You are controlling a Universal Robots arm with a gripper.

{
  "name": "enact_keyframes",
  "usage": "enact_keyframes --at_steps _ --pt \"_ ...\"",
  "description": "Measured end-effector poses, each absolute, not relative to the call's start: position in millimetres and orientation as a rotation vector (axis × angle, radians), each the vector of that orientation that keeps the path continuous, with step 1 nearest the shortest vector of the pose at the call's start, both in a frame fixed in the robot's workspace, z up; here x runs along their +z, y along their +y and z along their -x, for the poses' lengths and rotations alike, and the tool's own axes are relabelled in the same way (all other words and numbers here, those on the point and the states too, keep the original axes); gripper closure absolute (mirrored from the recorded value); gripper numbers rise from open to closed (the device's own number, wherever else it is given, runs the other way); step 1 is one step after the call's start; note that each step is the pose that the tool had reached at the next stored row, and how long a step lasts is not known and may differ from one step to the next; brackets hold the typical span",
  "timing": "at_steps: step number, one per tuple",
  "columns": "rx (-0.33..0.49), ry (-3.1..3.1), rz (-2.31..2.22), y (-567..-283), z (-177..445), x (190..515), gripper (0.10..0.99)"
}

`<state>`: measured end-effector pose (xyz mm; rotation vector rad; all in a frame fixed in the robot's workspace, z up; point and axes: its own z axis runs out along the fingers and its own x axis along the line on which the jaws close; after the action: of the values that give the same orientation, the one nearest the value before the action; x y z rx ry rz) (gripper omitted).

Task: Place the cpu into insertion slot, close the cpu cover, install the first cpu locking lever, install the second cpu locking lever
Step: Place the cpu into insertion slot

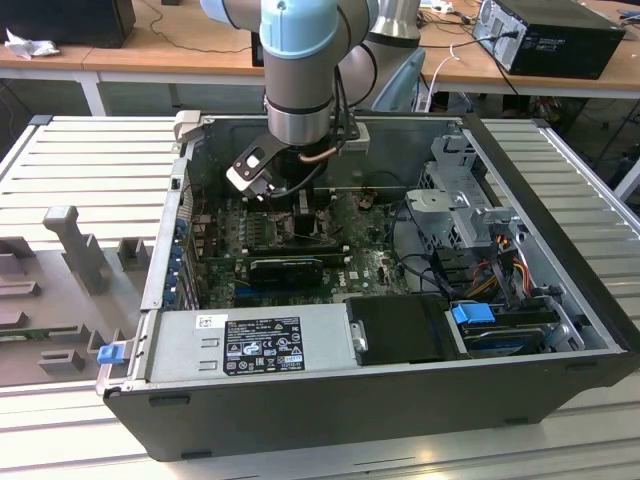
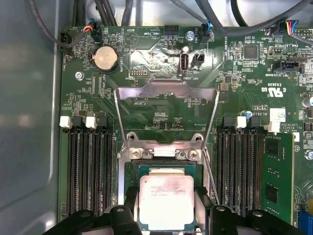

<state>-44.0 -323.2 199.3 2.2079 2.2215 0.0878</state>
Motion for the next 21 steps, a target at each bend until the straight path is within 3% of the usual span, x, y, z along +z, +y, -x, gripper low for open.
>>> enact_keyframes --at_steps 8,9,21 --pt "0.086 2.222 -2.209 -323.1 44.0 197.6 0.537" --pt "0.086 2.223 -2.209 -323.1 44.0 197.8 0.471" --pt "0.084 2.224 -2.21 -323.1 44.0 214.1 0.471"
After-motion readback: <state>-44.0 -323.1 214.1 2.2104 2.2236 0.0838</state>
